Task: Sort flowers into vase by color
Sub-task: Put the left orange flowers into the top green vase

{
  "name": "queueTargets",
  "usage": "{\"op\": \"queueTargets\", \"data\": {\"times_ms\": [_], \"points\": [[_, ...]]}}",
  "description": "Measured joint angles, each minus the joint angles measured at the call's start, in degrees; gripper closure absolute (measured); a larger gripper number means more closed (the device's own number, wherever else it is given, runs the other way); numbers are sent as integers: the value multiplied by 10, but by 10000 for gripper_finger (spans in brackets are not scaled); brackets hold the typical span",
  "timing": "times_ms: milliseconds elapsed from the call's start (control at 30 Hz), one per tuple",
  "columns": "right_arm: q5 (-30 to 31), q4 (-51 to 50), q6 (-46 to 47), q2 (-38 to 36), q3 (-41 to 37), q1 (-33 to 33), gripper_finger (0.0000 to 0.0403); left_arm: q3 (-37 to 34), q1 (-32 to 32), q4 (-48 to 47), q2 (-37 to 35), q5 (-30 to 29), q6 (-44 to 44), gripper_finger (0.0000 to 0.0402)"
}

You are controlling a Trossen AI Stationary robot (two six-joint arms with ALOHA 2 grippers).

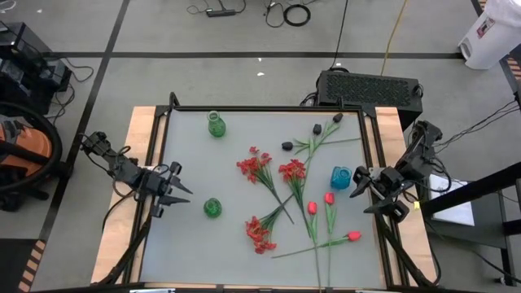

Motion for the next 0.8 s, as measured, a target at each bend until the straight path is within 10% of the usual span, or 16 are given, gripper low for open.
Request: {"op": "queueTargets", "data": {"times_ms": [800], "points": [[65, 4, 198, 157, 0, 0, 135, 0, 0, 58, 0, -13, 0, 274]]}}
